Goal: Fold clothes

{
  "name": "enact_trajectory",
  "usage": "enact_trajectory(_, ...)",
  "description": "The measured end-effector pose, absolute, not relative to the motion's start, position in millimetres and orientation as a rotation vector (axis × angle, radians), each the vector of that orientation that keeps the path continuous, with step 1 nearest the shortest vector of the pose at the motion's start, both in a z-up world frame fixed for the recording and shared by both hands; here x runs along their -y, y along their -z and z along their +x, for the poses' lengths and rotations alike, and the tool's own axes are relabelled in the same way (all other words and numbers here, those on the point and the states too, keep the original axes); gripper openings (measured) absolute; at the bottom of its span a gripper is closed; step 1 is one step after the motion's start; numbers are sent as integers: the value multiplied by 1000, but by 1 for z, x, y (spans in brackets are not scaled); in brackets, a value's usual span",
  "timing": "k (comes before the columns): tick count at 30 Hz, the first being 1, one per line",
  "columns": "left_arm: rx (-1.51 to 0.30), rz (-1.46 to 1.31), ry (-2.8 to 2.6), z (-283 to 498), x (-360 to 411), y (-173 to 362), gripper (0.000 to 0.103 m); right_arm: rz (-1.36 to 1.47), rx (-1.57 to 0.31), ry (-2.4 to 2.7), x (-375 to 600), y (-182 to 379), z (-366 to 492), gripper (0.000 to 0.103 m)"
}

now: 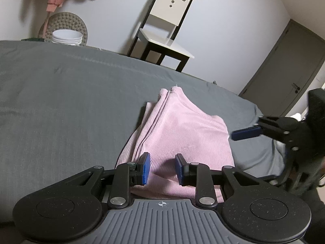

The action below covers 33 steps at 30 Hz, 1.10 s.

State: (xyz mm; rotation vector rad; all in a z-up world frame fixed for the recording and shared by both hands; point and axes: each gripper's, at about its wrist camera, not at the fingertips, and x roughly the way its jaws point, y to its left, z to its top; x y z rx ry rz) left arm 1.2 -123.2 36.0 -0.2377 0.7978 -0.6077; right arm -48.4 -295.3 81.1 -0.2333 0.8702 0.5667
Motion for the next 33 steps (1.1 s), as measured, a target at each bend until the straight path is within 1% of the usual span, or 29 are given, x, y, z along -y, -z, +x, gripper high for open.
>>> enact_trajectory(5, -792, -209, 598, -1, 125, -42, 28, -239, -758, -485, 286, -98, -93, 103)
enact_trajectory(11, -797, -191, 583, -5, 124, -54, 28, -367, -667, -382, 247, -87, -134, 103)
enact_trajectory(13, -796, -180, 577, -8, 124, -60, 28, -395, -650, -340, 236, -79, -139, 103)
enact_trajectory(17, -809, -150, 585, -19, 121, -71, 28, -448, -677, -260, 222, -66, -137, 103)
enact_trajectory(18, -817, -141, 591, -21, 120, -74, 30, -472, -676, -244, 219, -63, -137, 103)
enact_trajectory(19, -816, -133, 600, -25, 118, -78, 41, -498, -671, -230, 216, -62, -138, 103)
enact_trajectory(20, -814, -125, 609, -29, 116, -81, 49, -524, -666, -217, 213, -60, -138, 103)
enact_trajectory(21, -811, -117, 619, -32, 113, -85, 67, -550, -660, -203, 210, -58, -139, 103)
enact_trajectory(22, -796, -109, 628, -35, 110, -90, 76, -576, -655, -189, 207, -56, -139, 103)
enact_trajectory(25, -760, -100, 625, -41, 94, -99, 78, -665, -639, -146, 198, -49, -137, 103)
enact_trajectory(29, -809, -118, 647, -29, 72, -99, 80, -820, -644, -134, 187, -36, -131, 103)
enact_trajectory(30, -806, -131, 642, -26, 69, -100, 84, -862, -655, -138, 184, -32, -129, 103)
enact_trajectory(31, -802, -145, 635, -23, 66, -101, 94, -905, -666, -141, 181, -28, -128, 103)
enact_trajectory(33, -793, -172, 620, -16, 61, -104, 103, -992, -681, -150, 175, -21, -125, 103)
